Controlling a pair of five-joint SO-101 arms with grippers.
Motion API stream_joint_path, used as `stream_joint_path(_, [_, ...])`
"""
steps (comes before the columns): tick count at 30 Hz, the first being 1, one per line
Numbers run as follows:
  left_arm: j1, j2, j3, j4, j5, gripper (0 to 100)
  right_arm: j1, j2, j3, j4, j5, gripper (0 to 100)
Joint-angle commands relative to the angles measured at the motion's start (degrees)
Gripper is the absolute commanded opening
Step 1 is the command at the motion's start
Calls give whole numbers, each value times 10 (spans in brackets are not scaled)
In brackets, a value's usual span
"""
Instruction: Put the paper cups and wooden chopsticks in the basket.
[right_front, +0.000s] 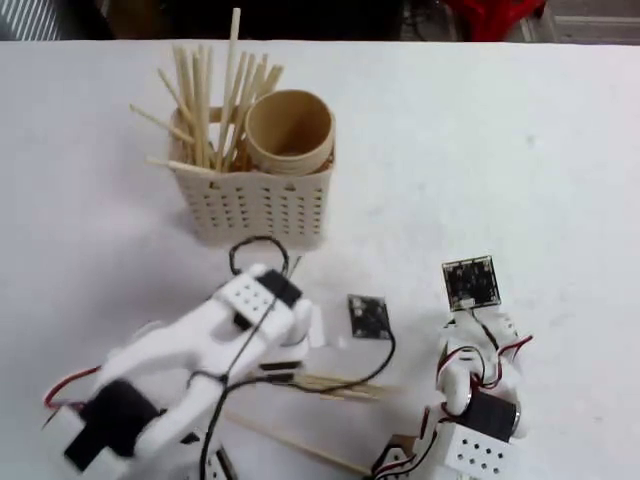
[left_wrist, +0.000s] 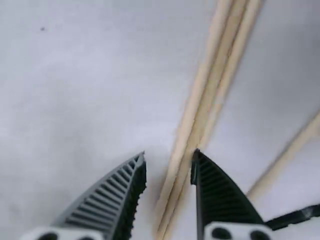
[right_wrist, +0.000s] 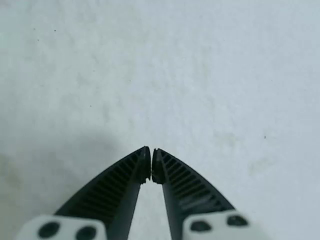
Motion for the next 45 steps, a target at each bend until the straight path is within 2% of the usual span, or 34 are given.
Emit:
stream_joint_path(1, [-52, 64, -58, -7, -3, 151, 4, -5, 4, 1, 2, 25])
stream_joint_path(6, [-110, 126, -122, -10, -17, 89, 4, -5, 4, 1, 2, 25])
stream_joint_path(10, [-162, 125, -148, -25, 9, 20, 4, -5, 4, 1, 2, 25])
stream_joint_path(15, [-198, 111, -155, -21, 13, 23, 4, -5, 4, 1, 2, 25])
stream_joint_path(21, [-183, 103, -138, -17, 13, 27, 4, -5, 4, 1, 2, 25])
stream_joint_path(25, [-150, 95, -142, 36, 12, 83, 4, -5, 4, 1, 2, 25])
stream_joint_path(28, [-131, 42, -123, 64, 12, 86, 4, -5, 4, 1, 2, 25])
stream_joint_path(35, [-93, -174, 1, 75, 9, 90, 4, -5, 4, 1, 2, 25])
stream_joint_path(37, [-78, -218, 35, 77, -20, 91, 4, -5, 4, 1, 2, 25])
stream_joint_path(41, [-51, -233, 99, 99, -63, 116, 4, -5, 4, 1, 2, 25])
stream_joint_path(45, [-51, -233, 160, 57, -68, 135, 4, -5, 4, 1, 2, 25])
